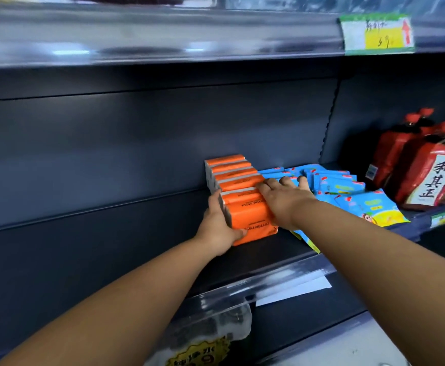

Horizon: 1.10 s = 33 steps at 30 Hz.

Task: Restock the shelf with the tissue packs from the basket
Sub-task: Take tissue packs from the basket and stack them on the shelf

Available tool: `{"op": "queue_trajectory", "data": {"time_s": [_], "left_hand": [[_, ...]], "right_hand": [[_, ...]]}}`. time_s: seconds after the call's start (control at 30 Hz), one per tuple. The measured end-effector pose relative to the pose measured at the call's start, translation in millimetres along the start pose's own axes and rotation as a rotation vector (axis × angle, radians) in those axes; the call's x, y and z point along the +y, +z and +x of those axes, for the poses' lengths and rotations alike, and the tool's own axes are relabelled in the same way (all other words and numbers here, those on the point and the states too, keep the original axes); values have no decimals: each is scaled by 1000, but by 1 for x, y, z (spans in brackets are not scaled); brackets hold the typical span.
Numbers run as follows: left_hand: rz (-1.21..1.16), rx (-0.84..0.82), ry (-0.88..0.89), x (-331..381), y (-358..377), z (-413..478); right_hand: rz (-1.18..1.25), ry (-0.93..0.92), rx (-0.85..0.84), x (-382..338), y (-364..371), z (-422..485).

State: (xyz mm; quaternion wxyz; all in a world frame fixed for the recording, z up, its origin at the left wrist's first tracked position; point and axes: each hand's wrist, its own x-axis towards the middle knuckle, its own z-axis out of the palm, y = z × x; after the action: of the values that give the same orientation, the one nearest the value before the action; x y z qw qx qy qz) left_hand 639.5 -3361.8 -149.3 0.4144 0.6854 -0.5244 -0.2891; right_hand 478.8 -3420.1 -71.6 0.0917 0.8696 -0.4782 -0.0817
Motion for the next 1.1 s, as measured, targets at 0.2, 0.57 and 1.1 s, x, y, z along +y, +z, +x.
{"op": "queue_trajectory", "data": {"time_s": [0.2, 0.57, 1.1], "left_hand": [[5, 9, -25, 4, 4, 4], [36, -22, -72, 15, 10, -1], [576, -78, -74, 9, -145, -147]], "right_hand": [[-61, 41, 9, -3, 1, 4], [-7, 123, -66, -8, 1, -1], [130, -256, 116, -119, -53, -99]]}}
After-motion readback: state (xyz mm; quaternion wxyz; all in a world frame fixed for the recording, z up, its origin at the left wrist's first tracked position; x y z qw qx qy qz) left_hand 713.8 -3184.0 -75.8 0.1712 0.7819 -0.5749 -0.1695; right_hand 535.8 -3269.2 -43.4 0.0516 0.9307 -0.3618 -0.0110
